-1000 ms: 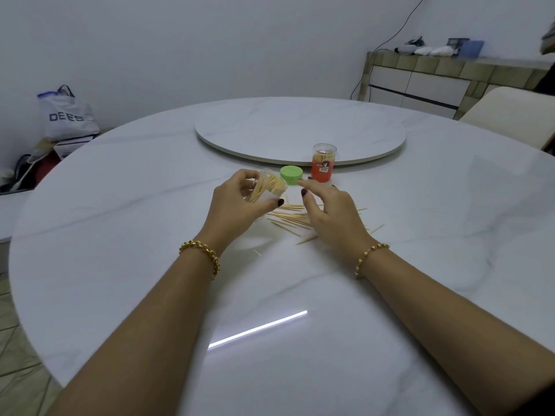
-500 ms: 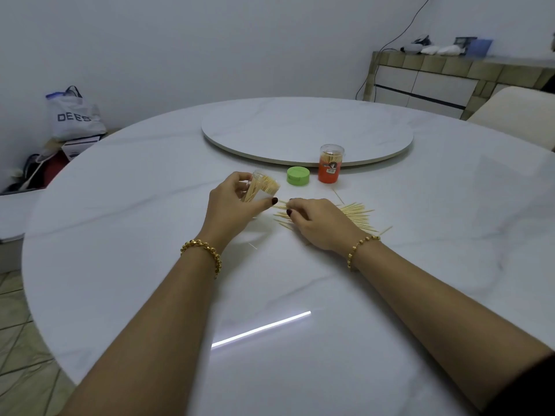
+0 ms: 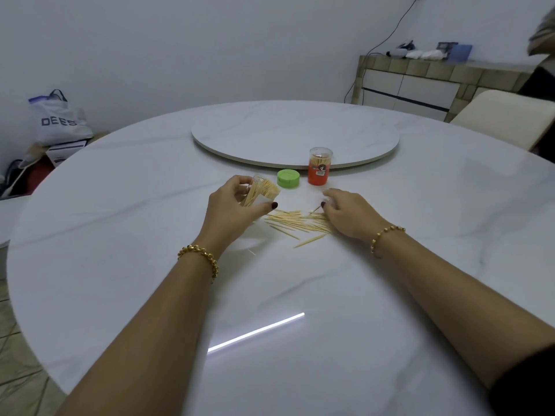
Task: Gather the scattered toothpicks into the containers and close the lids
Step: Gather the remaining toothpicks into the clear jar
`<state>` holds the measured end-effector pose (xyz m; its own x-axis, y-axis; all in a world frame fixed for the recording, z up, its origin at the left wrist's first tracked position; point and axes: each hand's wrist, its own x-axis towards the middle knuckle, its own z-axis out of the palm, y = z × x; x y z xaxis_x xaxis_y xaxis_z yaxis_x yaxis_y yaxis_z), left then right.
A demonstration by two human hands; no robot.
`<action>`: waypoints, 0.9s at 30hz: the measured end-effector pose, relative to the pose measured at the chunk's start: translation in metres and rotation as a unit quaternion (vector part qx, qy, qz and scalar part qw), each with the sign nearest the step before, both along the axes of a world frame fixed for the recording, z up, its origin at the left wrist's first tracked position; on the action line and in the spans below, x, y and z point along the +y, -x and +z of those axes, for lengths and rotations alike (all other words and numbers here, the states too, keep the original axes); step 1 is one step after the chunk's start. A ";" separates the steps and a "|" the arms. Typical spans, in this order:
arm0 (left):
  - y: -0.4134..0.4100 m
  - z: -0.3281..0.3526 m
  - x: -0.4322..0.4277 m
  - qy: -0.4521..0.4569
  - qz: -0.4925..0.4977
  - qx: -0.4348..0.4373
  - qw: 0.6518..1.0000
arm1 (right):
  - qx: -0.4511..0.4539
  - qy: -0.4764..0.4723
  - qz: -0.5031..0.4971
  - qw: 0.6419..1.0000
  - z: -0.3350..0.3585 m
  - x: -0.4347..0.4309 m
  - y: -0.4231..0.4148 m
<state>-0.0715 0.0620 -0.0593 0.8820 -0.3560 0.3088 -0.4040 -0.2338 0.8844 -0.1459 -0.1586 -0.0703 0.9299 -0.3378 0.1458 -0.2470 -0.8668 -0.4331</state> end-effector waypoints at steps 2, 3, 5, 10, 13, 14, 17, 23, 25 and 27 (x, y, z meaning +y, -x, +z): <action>0.001 0.001 -0.001 -0.003 -0.003 -0.003 1.000 | 0.023 0.007 -0.007 1.000 -0.001 -0.007 0.001; 0.002 0.001 -0.001 -0.003 -0.004 -0.004 1.000 | 0.025 0.006 -0.002 1.000 -0.001 -0.008 0.002; 0.003 0.001 -0.001 -0.001 -0.004 -0.004 1.000 | 0.016 0.010 0.024 1.000 0.000 -0.005 0.004; 0.001 0.000 0.000 -0.003 0.001 -0.009 1.000 | 0.009 0.022 0.092 0.995 0.003 0.017 -0.001; -0.001 0.000 0.002 0.003 0.007 -0.006 1.000 | 0.007 0.021 0.119 0.993 0.005 0.031 -0.008; -0.003 0.000 0.003 0.004 0.012 -0.005 1.000 | 0.005 0.024 0.127 0.992 0.005 0.035 -0.010; -0.006 -0.001 0.007 0.006 0.027 0.000 1.000 | 0.001 0.033 0.148 0.988 0.004 0.046 -0.018; -0.010 -0.001 0.010 0.008 0.039 0.005 0.999 | -0.019 0.048 0.148 0.988 -0.005 0.054 -0.023; -0.009 0.000 0.009 0.007 0.035 0.004 0.999 | -0.051 0.069 0.141 0.986 -0.008 0.053 -0.020; -0.006 0.000 0.007 0.007 0.026 0.004 1.000 | -0.073 0.088 0.130 0.985 -0.009 0.049 -0.015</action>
<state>-0.0650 0.0693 -0.0589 0.9013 -0.3060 0.3066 -0.3851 -0.2419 0.8906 -0.1310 -0.1094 -0.0794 0.9466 -0.0482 0.3188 0.0471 -0.9576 -0.2843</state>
